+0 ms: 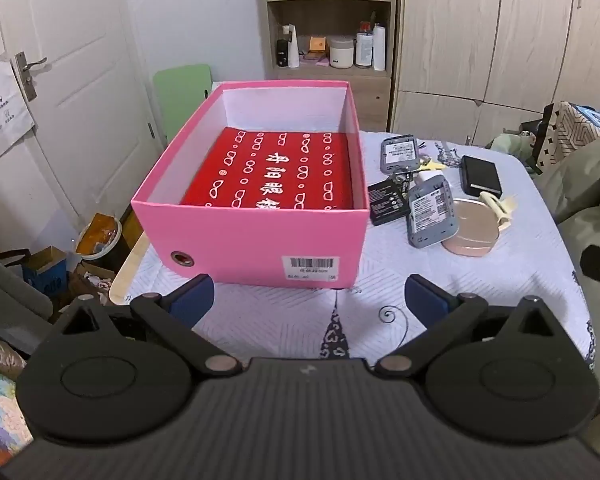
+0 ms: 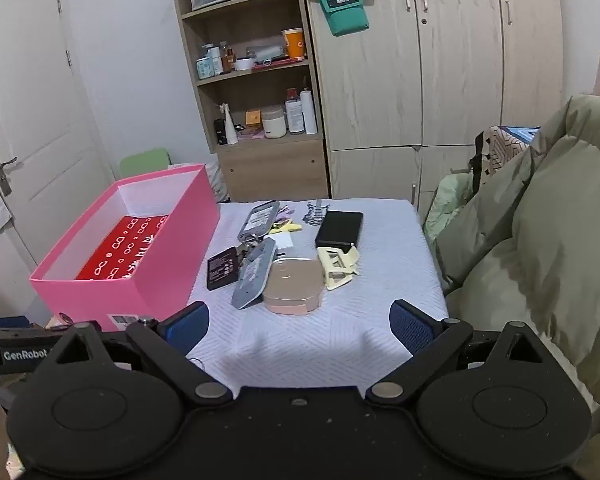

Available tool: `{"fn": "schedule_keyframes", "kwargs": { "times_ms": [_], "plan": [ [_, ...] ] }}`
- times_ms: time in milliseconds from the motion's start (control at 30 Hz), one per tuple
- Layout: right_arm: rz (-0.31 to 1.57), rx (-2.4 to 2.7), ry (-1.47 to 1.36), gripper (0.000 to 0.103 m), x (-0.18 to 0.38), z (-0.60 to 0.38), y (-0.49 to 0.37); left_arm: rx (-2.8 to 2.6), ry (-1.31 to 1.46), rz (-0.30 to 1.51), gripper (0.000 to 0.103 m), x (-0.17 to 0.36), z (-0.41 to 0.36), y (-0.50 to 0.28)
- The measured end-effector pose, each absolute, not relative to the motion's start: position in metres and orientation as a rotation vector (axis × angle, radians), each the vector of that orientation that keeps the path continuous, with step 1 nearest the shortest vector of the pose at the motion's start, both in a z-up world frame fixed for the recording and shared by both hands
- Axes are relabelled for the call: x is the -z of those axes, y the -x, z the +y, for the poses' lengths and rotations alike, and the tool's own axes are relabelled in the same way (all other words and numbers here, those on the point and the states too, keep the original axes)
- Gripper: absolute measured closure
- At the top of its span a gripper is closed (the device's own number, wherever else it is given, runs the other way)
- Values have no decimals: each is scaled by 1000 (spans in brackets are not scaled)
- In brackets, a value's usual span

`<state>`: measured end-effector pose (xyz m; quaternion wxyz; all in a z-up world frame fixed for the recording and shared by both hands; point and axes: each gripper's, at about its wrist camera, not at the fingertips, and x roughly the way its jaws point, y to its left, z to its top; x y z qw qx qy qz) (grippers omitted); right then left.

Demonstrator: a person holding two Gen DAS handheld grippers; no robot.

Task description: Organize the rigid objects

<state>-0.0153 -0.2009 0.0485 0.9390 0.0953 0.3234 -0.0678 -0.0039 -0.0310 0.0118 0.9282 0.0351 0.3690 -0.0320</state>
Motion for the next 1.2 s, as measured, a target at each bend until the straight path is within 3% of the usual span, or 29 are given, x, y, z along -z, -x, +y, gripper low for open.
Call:
{"fn": "schedule_keyframes", "kwargs": {
  "times_ms": [1200],
  "plan": [
    [678, 160, -181, 4, -34, -226, 13, 46, -101, 722, 0, -7, -49, 12]
  ]
}}
